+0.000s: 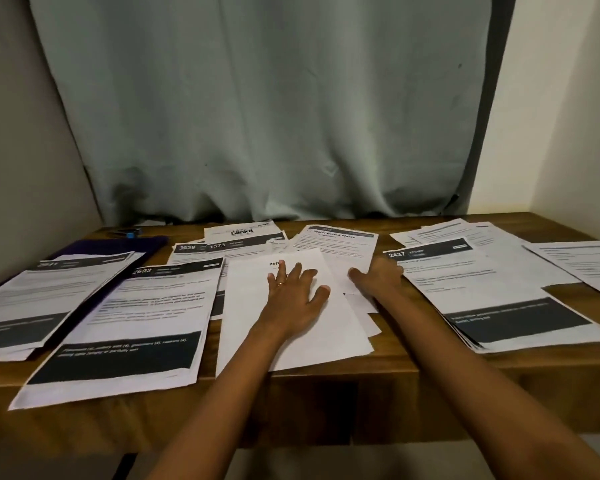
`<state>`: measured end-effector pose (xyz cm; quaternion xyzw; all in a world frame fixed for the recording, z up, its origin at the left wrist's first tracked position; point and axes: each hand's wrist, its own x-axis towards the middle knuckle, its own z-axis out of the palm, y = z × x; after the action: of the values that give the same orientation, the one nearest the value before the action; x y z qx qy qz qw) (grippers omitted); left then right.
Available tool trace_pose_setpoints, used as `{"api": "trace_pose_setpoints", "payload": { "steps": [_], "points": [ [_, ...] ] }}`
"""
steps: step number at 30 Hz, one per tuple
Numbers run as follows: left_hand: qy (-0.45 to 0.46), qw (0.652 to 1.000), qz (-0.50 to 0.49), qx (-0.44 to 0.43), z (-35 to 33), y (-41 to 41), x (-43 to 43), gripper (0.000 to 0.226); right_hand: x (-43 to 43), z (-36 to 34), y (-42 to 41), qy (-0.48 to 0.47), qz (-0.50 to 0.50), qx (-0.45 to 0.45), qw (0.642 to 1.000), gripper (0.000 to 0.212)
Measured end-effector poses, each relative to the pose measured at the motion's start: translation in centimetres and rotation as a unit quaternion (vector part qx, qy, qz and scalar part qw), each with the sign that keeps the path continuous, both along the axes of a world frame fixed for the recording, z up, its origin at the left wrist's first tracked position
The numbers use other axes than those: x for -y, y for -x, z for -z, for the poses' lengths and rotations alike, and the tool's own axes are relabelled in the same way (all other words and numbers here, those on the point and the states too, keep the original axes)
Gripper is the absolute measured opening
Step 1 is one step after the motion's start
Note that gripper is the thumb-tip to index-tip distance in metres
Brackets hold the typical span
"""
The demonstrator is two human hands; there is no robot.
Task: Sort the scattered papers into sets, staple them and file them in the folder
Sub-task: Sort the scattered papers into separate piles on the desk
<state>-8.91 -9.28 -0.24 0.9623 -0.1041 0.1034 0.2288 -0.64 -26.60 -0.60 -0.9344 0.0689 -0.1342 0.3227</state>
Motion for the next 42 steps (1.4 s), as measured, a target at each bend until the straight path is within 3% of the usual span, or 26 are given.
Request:
{"api": "trace_pose_setpoints", "payload": {
  "steps": [6, 10, 21, 30, 34, 38, 42],
  "points": [
    [-0.051, 0.998, -0.002, -0.046, 1.8, -1.6, 1.5, 0.063, -0.2, 0.5, -1.0, -0.040, 0.035, 0.013, 0.999, 0.061],
    [-0.115, 0.992, -0.013, -0.055, 2.7, -2.0, 1.6, 0.064, 0.1, 0.7, -1.8, -0.080, 0.037, 0.001, 0.996, 0.049],
    [-0.111, 0.993, -0.012, -0.049, 2.9, -2.0, 1.5, 0.063, 1.3, 0.6, -2.2, -0.135, 0.061, 0.020, 0.989, 0.019],
    [-0.090, 0.995, -0.015, -0.051, 2.7, -1.8, 1.6, 0.061, 1.1, -1.6, 0.5, -0.233, 0.104, 0.224, 0.940, 0.020],
    [0.007, 0.997, -0.003, -0.072, 2.0, -2.1, 1.2, 0.058, 0.9, -4.6, 1.9, -0.271, 0.105, 0.337, 0.896, 0.021],
    [0.233, 0.970, -0.016, -0.070, -0.5, -1.0, -0.7, 0.051, -0.8, -7.8, 3.0, -0.343, 0.110, 0.363, 0.859, 0.020],
    [0.371, 0.922, -0.096, 0.054, -4.0, 1.4, -4.8, 0.049, -4.4, -8.7, 3.7, -0.359, 0.084, 0.302, 0.879, 0.012]
  ]
}}
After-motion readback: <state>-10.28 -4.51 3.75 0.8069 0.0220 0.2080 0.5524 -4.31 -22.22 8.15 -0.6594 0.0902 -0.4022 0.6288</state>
